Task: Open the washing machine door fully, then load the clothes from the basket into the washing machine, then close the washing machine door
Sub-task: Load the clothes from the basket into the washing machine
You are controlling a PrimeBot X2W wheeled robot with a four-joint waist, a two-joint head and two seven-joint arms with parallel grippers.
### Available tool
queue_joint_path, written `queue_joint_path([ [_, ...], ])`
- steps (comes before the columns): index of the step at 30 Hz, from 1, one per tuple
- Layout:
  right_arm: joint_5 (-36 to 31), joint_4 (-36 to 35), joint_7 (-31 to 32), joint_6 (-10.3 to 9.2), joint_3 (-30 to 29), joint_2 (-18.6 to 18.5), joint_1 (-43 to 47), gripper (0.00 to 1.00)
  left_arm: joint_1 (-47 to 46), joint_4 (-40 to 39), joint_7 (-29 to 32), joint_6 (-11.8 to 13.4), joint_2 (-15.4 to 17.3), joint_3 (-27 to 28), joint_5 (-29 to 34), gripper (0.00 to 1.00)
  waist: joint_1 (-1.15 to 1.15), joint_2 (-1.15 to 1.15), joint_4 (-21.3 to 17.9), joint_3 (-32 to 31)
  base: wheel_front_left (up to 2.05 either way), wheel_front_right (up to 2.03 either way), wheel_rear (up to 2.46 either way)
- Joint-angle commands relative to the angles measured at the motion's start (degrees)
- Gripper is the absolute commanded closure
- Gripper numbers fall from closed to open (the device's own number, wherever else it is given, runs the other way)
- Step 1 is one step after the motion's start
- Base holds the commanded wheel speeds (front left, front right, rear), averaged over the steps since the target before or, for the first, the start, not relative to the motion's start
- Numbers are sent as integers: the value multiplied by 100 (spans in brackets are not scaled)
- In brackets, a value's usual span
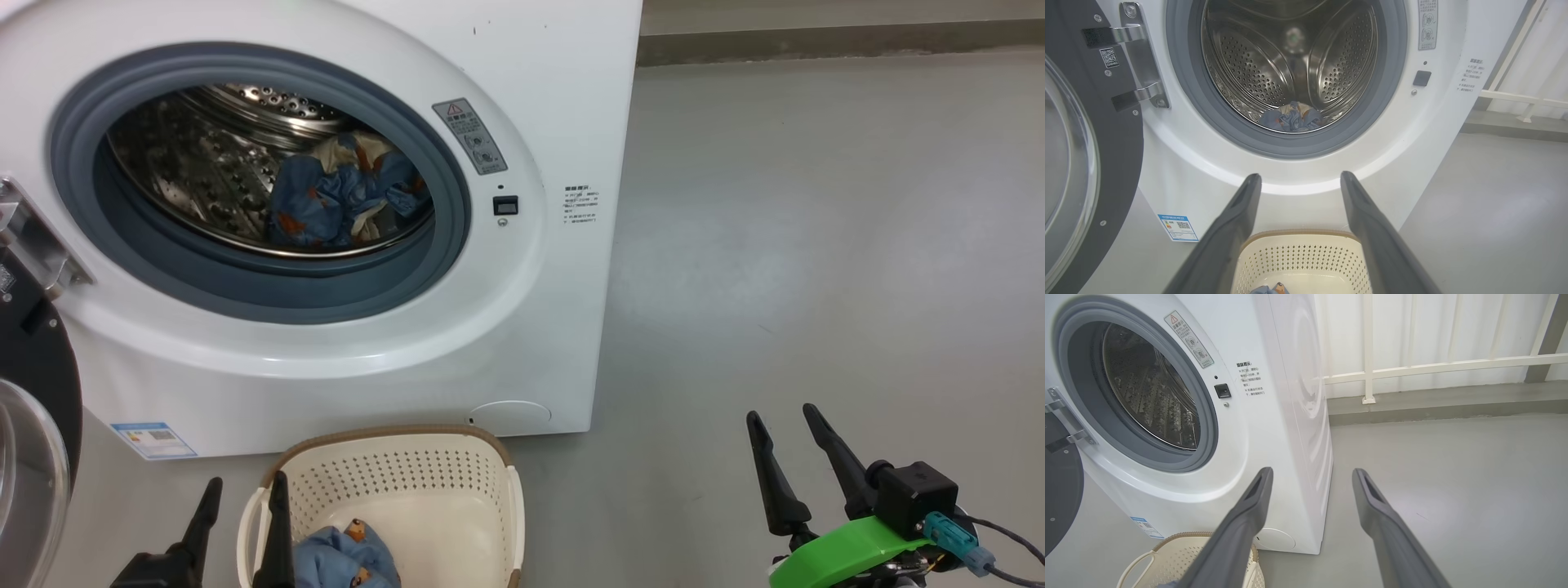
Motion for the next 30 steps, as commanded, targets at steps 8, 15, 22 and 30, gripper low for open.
queue_joint_path([
  [8, -48, -118, -33, 9, 150, -8, -77, 0, -135, -58, -32, -25, 30, 197, 41, 0, 0, 0, 1, -14, 0, 0, 0],
  [15, -35, -97, -33, 9, 149, -8, -86, 0, -142, -16, -32, -34, 29, 166, 21, 0, 0, 0, 7, -7, 0, 0, 0],
  [22, -30, -87, -33, 9, 159, -8, -76, 0, -133, 29, -32, -39, 29, 144, 26, 0, 0, 0, 5, -16, 0, 0, 0],
  [30, -51, -101, -33, 9, 146, -8, -90, 0, -157, 96, -32, -43, 28, 131, 10, 0, 0, 0, 17, 55, 0, 0, 0],
])
